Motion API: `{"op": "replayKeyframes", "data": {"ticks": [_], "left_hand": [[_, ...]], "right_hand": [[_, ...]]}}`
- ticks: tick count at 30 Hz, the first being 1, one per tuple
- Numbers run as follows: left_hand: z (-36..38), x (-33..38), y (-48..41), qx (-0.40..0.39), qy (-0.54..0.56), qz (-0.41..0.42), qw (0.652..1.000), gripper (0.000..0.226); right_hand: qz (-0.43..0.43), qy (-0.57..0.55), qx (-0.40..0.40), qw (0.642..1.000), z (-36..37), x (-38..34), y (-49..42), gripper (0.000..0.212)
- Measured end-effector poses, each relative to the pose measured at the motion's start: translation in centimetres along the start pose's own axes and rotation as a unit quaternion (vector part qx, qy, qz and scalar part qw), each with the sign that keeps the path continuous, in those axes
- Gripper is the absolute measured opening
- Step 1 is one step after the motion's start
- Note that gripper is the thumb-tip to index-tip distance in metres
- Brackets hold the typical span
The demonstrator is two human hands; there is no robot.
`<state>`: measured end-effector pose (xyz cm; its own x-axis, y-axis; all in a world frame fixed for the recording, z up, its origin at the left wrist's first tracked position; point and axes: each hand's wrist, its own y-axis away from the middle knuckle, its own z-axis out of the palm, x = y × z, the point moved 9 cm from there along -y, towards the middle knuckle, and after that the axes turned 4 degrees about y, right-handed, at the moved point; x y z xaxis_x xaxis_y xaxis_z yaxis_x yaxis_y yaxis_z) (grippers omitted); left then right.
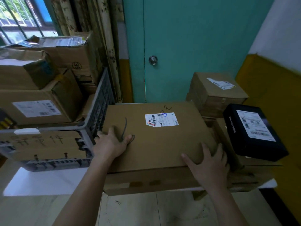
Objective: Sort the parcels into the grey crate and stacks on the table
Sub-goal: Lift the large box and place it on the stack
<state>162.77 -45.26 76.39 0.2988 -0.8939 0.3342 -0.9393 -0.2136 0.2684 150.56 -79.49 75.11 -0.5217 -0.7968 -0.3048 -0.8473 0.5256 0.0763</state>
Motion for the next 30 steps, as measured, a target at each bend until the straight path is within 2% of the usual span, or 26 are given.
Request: {"op": "replayKeyframes", "data": {"ticks": [4,7,15,21,25,30], "left_hand": [[1.2,-2.7,0.6,-0.031,0.058,-0.014,0.998,0.101],[1.6,-3.7,1.4,-0.052,0.086,-0.007,0.995,0.099],[0.6,-3.7,2.1,-0.039,0.150,0.020,0.988,0.101],[-2.2,-3.3,3.0,-0.043,0.261,0.036,0.964,0.095],[-6.1,-2.4,3.7,-0.006,0.315,0.084,0.945,0.093],[-9.5,-0.2,3.3,0.013,0.303,0.137,0.943,0.084]], "right_hand": [[0.019,-0.044,0.014,0.999,0.3,0.5,0.3,0.114],[0.037,-0.048,-0.002,0.998,0.6,0.5,0.1,0.108],[0.028,-0.069,-0.018,0.997,0.0,-0.1,-0.5,0.115],[0.005,-0.102,-0.007,0.995,-1.9,-1.0,-1.2,0.109],[0.001,-0.137,-0.004,0.991,-3.4,-1.3,-1.4,0.102],[0.010,-0.184,-0.009,0.983,-3.7,-1.1,-1.2,0.101]]}}
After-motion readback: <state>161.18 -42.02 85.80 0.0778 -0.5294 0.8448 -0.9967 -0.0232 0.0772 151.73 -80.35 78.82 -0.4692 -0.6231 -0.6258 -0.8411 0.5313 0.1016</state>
